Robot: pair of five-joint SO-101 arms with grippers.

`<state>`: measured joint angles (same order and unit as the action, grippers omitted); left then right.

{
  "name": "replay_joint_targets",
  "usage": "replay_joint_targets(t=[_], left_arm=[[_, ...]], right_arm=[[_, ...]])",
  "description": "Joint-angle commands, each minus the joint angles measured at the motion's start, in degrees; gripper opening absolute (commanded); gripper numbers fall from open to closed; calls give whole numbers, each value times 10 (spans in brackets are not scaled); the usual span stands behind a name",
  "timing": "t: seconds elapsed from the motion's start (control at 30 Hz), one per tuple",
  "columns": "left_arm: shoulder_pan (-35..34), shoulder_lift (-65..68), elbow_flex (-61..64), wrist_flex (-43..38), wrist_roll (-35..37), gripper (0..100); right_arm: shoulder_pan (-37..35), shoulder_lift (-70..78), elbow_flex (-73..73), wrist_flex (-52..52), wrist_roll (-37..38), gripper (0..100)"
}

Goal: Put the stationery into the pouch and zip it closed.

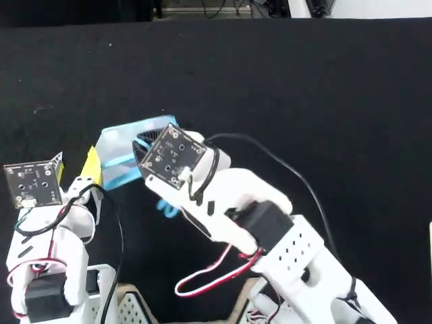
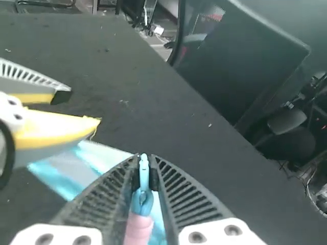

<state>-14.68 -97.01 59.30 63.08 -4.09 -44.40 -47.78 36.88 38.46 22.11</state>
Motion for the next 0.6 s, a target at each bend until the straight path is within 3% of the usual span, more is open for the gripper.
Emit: replay_joint_targets(t=[0.0,0.33,0.57], left_arm=[[-5,-10,-7,-11,-7,181],[-89,-62,-32,-5,-5,181],[69,-18,2,18,-54,181]], right_arm=[[25,16,-60,-18,38,10],[83,60,-86,-18,46,10],[79,77,-175,43,44,10]])
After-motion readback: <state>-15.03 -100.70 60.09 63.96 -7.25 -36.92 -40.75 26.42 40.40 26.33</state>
